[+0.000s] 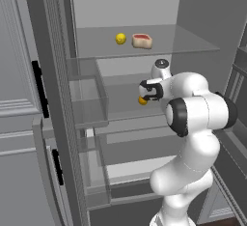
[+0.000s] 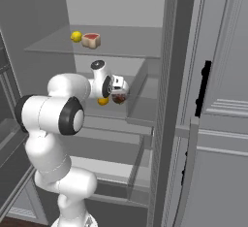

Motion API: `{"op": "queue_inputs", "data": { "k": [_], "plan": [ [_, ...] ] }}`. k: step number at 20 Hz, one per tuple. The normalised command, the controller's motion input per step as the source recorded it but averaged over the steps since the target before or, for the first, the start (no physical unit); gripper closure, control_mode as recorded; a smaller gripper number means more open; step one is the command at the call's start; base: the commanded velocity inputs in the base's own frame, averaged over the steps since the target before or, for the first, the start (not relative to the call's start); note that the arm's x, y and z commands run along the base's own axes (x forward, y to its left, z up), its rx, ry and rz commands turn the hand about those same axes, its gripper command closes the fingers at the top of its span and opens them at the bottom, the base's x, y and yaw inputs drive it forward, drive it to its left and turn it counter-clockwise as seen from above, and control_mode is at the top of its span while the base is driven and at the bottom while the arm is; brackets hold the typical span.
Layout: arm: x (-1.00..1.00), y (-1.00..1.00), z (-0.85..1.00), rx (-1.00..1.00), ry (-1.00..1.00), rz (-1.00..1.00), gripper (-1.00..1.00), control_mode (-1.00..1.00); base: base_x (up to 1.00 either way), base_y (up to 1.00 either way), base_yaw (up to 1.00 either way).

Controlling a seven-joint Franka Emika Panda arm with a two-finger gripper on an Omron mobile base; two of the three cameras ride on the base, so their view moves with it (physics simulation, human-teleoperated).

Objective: Place one lemon and one steak in each tupperware on the nearby counter, to pack two identical lunches.

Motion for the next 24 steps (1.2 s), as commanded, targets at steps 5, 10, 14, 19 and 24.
{"op": "queue_inputs", "data": {
  "k": [5, 10, 14, 19, 24],
  "plan": [
    [-0.22, 0.00, -0.28, 0.00, 0.00, 0.00, -1.00, -1.00, 0.00, 0.00, 0.00],
    [-0.19, -0.05, -0.09, 0.00, 0.00, -0.01, -1.00, -1.00, 0.00, 0.00, 0.00],
    [0.00, 0.00, -0.07, 0.00, 0.04, 0.00, -1.00, -1.00, 0.00, 0.00, 0.00],
    [0.00, 0.00, -0.03, 0.00, 0.00, 0.00, -1.00, -1.00, 0.00, 0.00, 0.00],
    [0.00, 0.00, -0.08, 0.00, 0.00, 0.00, -1.00, -1.00, 0.00, 0.00, 0.00]
  ]
}}
